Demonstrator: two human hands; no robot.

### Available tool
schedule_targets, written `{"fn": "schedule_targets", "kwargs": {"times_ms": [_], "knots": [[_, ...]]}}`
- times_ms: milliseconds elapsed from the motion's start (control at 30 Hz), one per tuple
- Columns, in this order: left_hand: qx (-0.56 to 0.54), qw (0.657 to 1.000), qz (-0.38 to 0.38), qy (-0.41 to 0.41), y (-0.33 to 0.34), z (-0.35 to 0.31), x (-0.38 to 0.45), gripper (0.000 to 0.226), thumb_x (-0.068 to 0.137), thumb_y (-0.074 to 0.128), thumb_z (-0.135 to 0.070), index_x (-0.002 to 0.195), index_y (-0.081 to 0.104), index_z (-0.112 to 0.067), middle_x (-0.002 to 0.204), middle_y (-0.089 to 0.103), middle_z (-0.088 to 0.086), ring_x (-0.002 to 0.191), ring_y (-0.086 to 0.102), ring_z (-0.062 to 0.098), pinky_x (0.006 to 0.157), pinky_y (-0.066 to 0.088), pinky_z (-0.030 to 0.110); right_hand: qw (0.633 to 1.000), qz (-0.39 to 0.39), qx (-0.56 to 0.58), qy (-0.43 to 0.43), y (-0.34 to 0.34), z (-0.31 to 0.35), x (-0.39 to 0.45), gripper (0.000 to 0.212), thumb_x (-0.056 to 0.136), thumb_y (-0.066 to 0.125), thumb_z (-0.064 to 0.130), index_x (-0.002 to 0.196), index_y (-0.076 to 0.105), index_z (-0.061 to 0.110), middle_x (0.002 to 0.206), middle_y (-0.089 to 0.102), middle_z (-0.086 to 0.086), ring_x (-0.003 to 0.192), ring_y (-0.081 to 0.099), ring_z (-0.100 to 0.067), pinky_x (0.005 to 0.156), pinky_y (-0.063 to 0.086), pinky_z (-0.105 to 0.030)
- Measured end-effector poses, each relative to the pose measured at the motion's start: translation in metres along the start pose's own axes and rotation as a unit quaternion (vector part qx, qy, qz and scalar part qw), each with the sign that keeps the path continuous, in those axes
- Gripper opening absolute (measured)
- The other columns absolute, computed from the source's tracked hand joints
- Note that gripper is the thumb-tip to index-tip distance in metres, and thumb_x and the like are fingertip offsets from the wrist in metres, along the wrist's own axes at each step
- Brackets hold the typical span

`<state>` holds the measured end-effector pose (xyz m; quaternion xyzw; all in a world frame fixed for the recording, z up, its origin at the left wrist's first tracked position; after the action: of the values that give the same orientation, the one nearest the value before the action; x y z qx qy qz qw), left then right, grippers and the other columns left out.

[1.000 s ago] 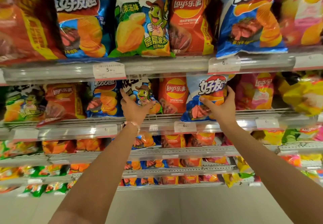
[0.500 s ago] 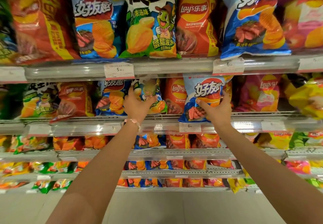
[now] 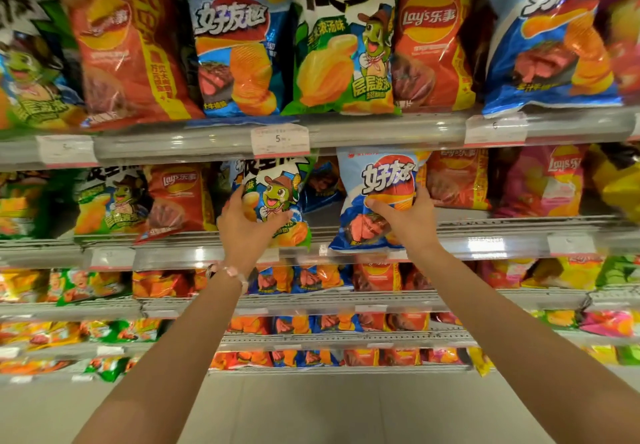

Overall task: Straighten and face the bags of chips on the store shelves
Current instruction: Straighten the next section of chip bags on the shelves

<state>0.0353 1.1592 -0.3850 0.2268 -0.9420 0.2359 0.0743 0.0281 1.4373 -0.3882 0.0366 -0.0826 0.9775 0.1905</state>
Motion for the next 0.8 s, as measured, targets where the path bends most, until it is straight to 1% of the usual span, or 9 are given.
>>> {"fn": "schedule_targets", "kwargs": {"times_ms": [67, 133, 200, 300, 433, 467, 500, 633, 800], "knots": [[-0.003, 1.000, 0.003, -0.014, -0.013, 0.016, 0.005, 0.117, 0.036, 0.076, -0.082, 0.137, 0.040, -0.033, 0.120, 0.062, -0.005, 0.113, 0.059, 0.020, 0.092, 0.052, 0.046, 1.000, 0.003, -0.005, -0.001, 0.019, 0.006, -0.001, 0.076, 0.060, 0.086, 0.037, 0.124, 0.049, 0.017, 0.114, 0.065, -0.004, 0.101, 0.063, -0.021, 0.090, 0.052, -0.043], [-0.004, 1.000, 0.005, -0.021, -0.026, 0.019, 0.006, 0.118, 0.037, 0.076, -0.080, 0.138, 0.040, -0.030, 0.120, 0.062, -0.004, 0.112, 0.059, 0.020, 0.092, 0.052, 0.046, 1.000, 0.001, -0.019, 0.000, 0.037, 0.013, 0.001, 0.074, 0.064, 0.086, 0.032, 0.126, 0.049, 0.013, 0.114, 0.065, -0.005, 0.101, 0.062, -0.021, 0.090, 0.052, -0.040], [-0.005, 1.000, 0.006, -0.019, -0.037, 0.020, 0.007, 0.114, 0.040, 0.077, -0.074, 0.138, 0.042, -0.029, 0.120, 0.061, -0.006, 0.114, 0.057, 0.019, 0.094, 0.051, 0.045, 0.999, -0.002, -0.040, 0.002, 0.055, 0.019, 0.005, 0.074, 0.064, 0.085, 0.035, 0.125, 0.049, 0.012, 0.114, 0.066, -0.006, 0.103, 0.062, -0.023, 0.092, 0.051, -0.043], [-0.017, 1.000, 0.015, -0.013, -0.048, 0.030, 0.015, 0.109, 0.041, 0.080, -0.075, 0.134, 0.043, -0.033, 0.120, 0.062, -0.006, 0.111, 0.060, 0.019, 0.091, 0.053, 0.045, 0.997, -0.011, -0.071, 0.001, 0.078, 0.026, 0.012, 0.074, 0.067, 0.083, 0.038, 0.126, 0.049, 0.011, 0.117, 0.064, -0.008, 0.107, 0.061, -0.027, 0.093, 0.049, -0.040], [-0.037, 0.999, 0.014, -0.008, -0.057, 0.034, 0.017, 0.090, 0.058, 0.090, -0.039, 0.134, 0.047, -0.018, 0.108, 0.066, -0.006, 0.094, 0.065, 0.006, 0.086, 0.057, 0.038, 0.993, -0.018, -0.116, 0.000, 0.105, 0.035, 0.020, 0.075, 0.073, 0.079, 0.039, 0.130, 0.042, 0.006, 0.121, 0.061, -0.013, 0.110, 0.059, -0.031, 0.088, 0.046, -0.036], [-0.041, 0.999, 0.015, -0.004, -0.058, 0.037, 0.018, 0.088, 0.059, 0.090, -0.035, 0.134, 0.048, -0.017, 0.106, 0.066, -0.006, 0.093, 0.065, 0.005, 0.086, 0.057, 0.038, 0.992, -0.022, -0.127, 0.000, 0.111, 0.036, 0.021, 0.076, 0.074, 0.078, 0.039, 0.131, 0.041, 0.005, 0.123, 0.060, -0.014, 0.111, 0.058, -0.032, 0.087, 0.046, -0.036], [-0.048, 0.999, 0.019, -0.005, -0.059, 0.038, 0.018, 0.090, 0.057, 0.090, -0.037, 0.134, 0.048, -0.017, 0.107, 0.066, -0.006, 0.094, 0.066, 0.007, 0.086, 0.057, 0.039, 0.990, -0.025, -0.139, 0.000, 0.116, 0.035, 0.022, 0.076, 0.075, 0.077, 0.039, 0.131, 0.040, 0.004, 0.123, 0.060, -0.015, 0.111, 0.058, -0.033, 0.086, 0.046, -0.036], [-0.055, 0.998, 0.032, -0.017, -0.065, 0.044, 0.022, 0.113, 0.040, 0.083, -0.067, 0.136, 0.045, -0.022, 0.111, 0.066, -0.007, 0.101, 0.065, 0.014, 0.086, 0.056, 0.043, 0.983, -0.007, -0.183, 0.003, 0.136, 0.024, 0.021, 0.079, 0.071, 0.081, 0.037, 0.130, 0.040, 0.005, 0.123, 0.059, -0.017, 0.112, 0.057, -0.035, 0.087, 0.046, -0.039], [-0.055, 0.997, 0.053, -0.016, -0.068, 0.051, 0.025, 0.115, 0.036, 0.081, -0.074, 0.135, 0.045, -0.026, 0.113, 0.065, -0.009, 0.106, 0.063, 0.017, 0.089, 0.054, 0.045, 0.980, -0.005, -0.200, 0.013, 0.149, 0.008, 0.017, 0.087, 0.069, 0.082, 0.039, 0.134, 0.036, 0.004, 0.128, 0.053, -0.019, 0.117, 0.053, -0.036, 0.094, 0.047, -0.044]]}}
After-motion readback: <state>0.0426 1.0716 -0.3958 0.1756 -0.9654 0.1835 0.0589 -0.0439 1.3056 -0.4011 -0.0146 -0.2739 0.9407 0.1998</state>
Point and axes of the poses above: each hand's wrist, its own x-axis towards the middle knuckle, its own y-axis out of the palm, z = x × y, the point moved 3 cm from there along x, towards the middle knuckle
